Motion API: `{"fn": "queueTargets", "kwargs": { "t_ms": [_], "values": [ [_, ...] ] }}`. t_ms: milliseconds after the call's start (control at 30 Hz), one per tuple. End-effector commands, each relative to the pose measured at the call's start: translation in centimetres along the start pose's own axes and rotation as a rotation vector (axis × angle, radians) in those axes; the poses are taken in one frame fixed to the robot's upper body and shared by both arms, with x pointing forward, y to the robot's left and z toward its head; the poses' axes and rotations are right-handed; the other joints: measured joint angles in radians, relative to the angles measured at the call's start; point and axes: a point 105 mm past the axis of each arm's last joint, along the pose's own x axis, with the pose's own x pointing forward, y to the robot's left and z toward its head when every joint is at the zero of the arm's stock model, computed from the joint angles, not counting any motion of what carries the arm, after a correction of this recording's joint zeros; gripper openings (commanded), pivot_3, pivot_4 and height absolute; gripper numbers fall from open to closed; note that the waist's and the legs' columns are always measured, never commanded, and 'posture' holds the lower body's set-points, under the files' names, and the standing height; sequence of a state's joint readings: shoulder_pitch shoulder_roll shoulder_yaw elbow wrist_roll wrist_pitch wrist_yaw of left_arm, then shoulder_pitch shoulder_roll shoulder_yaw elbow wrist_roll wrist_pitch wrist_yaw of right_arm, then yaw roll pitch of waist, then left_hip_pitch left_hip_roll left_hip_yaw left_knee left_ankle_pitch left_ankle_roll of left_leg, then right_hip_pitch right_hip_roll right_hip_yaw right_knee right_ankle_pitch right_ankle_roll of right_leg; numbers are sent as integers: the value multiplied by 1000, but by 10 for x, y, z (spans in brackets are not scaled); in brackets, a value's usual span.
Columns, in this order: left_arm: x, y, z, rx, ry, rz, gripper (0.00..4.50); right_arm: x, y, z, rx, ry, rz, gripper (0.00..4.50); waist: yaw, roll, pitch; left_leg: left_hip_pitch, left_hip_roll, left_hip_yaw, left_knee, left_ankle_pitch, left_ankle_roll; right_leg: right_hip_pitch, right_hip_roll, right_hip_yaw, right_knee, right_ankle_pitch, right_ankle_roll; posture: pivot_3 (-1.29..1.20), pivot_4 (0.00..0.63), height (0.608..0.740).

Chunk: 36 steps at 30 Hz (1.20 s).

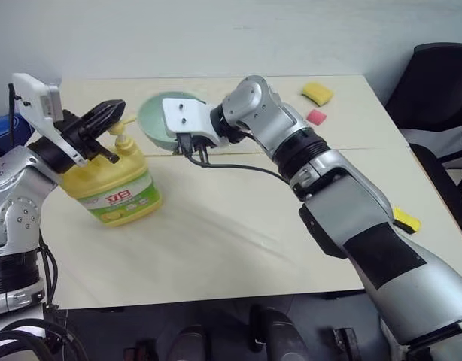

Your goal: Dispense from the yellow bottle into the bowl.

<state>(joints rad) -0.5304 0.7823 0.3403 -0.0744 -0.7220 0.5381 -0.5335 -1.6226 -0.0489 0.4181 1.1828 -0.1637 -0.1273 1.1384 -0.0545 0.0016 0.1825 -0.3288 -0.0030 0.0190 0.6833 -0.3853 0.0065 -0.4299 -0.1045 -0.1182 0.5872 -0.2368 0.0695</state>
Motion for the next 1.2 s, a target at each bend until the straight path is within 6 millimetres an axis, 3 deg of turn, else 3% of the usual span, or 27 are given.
{"fn": "queueTargets", "kwargs": {
  "t_ms": [33, 400, 633, 933, 1200],
  "values": [
    [-1, -1, 0, 21, 33, 23, 20, -3, -9, 25, -47, -55, -22, 0, 0, 0, 0, 0, 0, 0, 0, 0, 0, 0, 0, 0, 0, 0, 0, 0, 150, 740],
    [5, 1, -16, -69, 140, 55, 20, 1, -5, 28, -62, -60, 8, 0, 1, 0, 0, 0, -1, -4, 0, 0, 0, 0, -1, 1, 3, 0, 0, 0, 150, 740],
    [-3, 0, -49, -178, 307, 88, 20, 8, 3, 31, -69, -71, 56, 0, 0, 0, 0, 3, -1, -4, 0, 0, 0, 2, -1, 2, 4, 0, 0, 0, 150, 740],
    [-14, 1, -81, -254, 396, 110, 20, 11, 7, 35, -59, -98, 76, 0, -2, 4, -2, 8, -1, -3, -2, 0, -1, 4, -1, 4, 6, -1, -1, 0, 150, 740],
    [-24, 3, -96, -265, 429, 130, 20, 10, 7, 34, -30, -122, 72, 0, -2, 10, -6, 9, -1, -2, -3, 0, -1, 5, -1, 5, 6, -1, -2, 0, 150, 740]
  ]
}}
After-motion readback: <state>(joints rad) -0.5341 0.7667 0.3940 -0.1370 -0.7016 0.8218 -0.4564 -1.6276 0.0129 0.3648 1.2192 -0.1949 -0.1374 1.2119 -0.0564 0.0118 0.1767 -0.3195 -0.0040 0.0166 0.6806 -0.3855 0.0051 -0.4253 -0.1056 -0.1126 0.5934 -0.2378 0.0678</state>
